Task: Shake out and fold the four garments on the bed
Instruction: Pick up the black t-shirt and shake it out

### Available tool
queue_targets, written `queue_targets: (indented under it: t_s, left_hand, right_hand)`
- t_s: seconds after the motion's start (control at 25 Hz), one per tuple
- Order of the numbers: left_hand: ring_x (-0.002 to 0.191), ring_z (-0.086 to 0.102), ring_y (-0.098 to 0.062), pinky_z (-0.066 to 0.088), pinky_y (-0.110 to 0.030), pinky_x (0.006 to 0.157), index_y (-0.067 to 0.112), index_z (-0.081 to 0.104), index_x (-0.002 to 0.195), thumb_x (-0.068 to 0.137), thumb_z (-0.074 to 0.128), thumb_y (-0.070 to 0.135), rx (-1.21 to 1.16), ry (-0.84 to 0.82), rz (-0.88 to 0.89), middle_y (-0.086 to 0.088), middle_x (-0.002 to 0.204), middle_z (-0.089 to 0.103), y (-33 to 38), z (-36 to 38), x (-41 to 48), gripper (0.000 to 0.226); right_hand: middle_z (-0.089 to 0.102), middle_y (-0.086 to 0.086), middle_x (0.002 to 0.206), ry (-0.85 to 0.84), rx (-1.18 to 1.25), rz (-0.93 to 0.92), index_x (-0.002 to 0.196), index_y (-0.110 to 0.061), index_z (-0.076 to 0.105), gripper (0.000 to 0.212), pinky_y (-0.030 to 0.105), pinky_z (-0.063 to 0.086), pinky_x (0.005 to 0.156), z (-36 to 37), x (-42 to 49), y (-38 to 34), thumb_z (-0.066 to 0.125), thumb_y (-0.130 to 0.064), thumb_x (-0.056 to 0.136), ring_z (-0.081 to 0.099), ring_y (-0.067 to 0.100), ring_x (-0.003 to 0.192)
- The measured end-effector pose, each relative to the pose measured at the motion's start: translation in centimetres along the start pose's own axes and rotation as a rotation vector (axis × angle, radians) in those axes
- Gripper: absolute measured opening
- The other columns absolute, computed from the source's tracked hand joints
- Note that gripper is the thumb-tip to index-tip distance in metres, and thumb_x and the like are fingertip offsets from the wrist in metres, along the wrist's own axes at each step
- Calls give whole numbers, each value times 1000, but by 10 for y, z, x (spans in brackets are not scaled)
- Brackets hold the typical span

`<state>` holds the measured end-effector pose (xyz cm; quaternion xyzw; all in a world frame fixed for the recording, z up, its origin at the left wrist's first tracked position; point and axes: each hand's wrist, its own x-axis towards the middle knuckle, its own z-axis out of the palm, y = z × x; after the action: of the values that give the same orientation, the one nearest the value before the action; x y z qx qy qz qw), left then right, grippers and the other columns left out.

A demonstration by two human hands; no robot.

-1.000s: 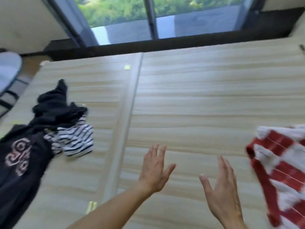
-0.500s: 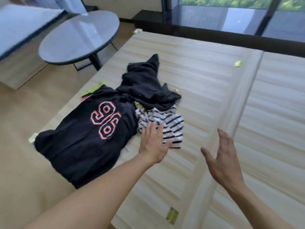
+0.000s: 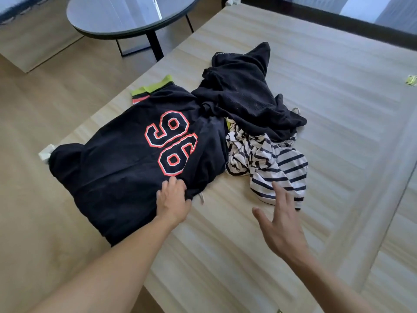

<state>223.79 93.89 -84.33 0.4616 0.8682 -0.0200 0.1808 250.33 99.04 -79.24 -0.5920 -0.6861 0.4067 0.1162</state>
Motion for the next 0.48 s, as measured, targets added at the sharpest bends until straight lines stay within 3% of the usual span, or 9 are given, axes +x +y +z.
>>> queue_targets:
  t_s: [0.08,0.16,0.24,0.36,0.48]
  left_hand:
    - [104,58,-30,43,-37,87,16,58,96,89,64,9,-220,180,18,-5,108,58,-2,-6,2,11]
    - [85,61,-27,42,-32,77,16,55,82,87,58,-3,-406,273,3,-3,88,62,2,-25,2,19]
    - [65,54,-14,38,-28,69,16,52,77,85,61,-2,-609,339,-28,4,70,55,9,-57,-1,22]
    - [54,38,-3,35,-26,58,19,43,67,83,56,-5,-1140,302,-3,13,57,44,35,-135,-30,31]
    - [64,47,-8,44,-18,63,21,42,72,90,44,-8,-1706,88,92,3,68,45,66,-233,-91,33]
  right_hand:
    - [25,2,159,-17,2,38,159,-24,17,78,39,31,115,2,-7,7,60,-39,96,31,22,145]
    - [28,2,157,-11,36,77,159,-25,17,77,37,34,110,-3,-16,6,59,-38,97,36,22,142]
    - [31,1,156,2,75,97,159,-26,18,76,39,36,108,-12,-23,-4,60,-39,96,39,21,140]
    - [42,1,154,-7,255,161,156,-30,22,74,46,40,112,-35,-25,-28,63,-41,94,46,20,136]
    - [42,-1,154,-68,331,44,157,-32,17,91,43,41,113,-68,-45,-71,74,-31,87,49,14,132]
